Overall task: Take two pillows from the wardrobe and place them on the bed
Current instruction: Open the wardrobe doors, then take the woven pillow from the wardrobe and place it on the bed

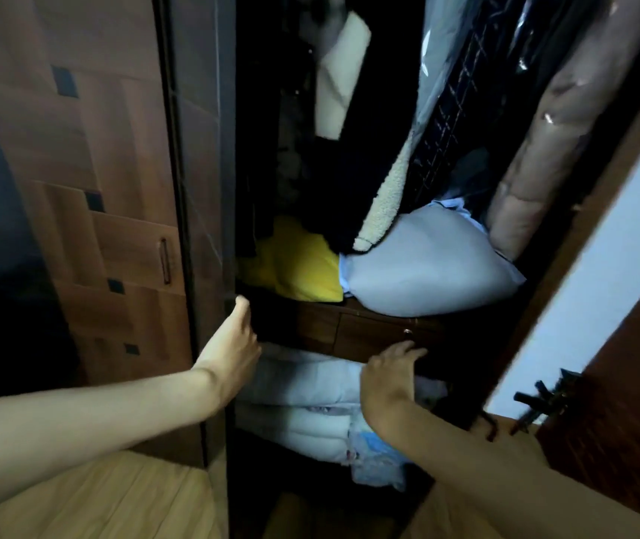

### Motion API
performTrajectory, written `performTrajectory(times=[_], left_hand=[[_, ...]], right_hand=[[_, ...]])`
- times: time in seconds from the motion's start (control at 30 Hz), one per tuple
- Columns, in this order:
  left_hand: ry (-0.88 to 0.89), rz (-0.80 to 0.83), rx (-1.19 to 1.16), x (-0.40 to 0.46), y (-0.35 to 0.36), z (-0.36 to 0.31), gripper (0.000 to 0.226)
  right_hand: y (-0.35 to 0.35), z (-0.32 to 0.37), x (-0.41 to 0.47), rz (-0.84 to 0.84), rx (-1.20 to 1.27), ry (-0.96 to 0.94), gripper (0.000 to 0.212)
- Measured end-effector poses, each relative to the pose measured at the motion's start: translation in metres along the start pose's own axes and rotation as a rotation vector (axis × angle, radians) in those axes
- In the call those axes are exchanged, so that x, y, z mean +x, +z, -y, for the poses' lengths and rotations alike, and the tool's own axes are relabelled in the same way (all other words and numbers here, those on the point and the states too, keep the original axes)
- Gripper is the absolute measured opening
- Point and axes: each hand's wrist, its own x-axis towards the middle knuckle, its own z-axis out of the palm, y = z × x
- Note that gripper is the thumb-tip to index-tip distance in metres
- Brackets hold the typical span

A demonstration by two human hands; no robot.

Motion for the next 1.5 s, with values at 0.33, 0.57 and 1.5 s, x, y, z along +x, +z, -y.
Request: performTrajectory(times=[0.33,0.57,1.5], left_hand=[[-0.179,0.261,0.12,-0.06,0.065,0.059,0.064],[-0.341,0.319,0.042,-0.085,0.121,0.1,0.077],[-0.364,0.304,-0.31,0.086,0.164,0.111,0.061]], right_hand=[[-0.172,0.088,0.026,-0.705,0.778,-0.453,0.082],[-0.283,0.127,0.022,-0.971,0.976,-0.548,0.078],[-0.026,-0.059,0.132,-0.272,0.604,0.167,0.065]])
